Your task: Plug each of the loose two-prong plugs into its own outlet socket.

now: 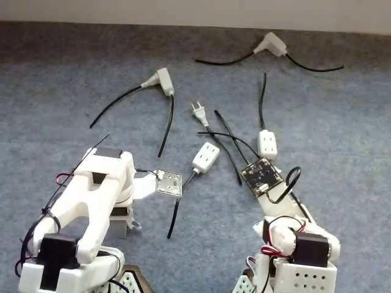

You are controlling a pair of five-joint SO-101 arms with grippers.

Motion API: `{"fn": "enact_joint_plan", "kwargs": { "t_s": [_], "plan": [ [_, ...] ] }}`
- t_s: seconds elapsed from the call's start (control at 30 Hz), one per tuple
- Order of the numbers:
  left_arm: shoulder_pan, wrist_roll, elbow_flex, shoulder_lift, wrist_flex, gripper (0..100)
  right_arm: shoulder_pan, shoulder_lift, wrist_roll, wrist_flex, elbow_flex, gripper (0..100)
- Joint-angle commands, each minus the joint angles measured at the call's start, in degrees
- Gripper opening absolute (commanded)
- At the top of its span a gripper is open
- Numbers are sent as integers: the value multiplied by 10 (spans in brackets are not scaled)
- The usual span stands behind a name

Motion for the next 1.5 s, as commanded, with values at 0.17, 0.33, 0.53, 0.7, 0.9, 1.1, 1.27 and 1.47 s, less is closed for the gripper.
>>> {"fn": "enact_joint_plan", "kwargs": {
  "t_s": [0.17, 0.33, 0.53, 0.7, 0.9, 1.1, 1.27, 1.47],
  "plan": [
    [32, -19, -16, 4, -55, 35, 6, 0, -6, -8, -2, 178],
    [29, -17, -15, 4, -60, 13, 6, 0, -6, -7, -2, 178],
    [29, -14, -36, 0, -58, 11, 7, 0, -6, -7, -2, 178],
    [29, -13, -159, -1, -15, 11, 7, 0, -6, -6, -2, 178],
    [33, -13, -344, 0, 85, 11, 7, 0, -6, -7, -2, 178],
    [60, 7, -466, 0, 116, 10, 6, 0, -6, -8, -2, 178],
    [167, 198, -519, 0, 115, 10, 7, 1, -6, -9, -2, 178],
    [262, 364, -523, -1, 69, 7, 25, 1, -4, -10, -2, 177]
  ]
}}
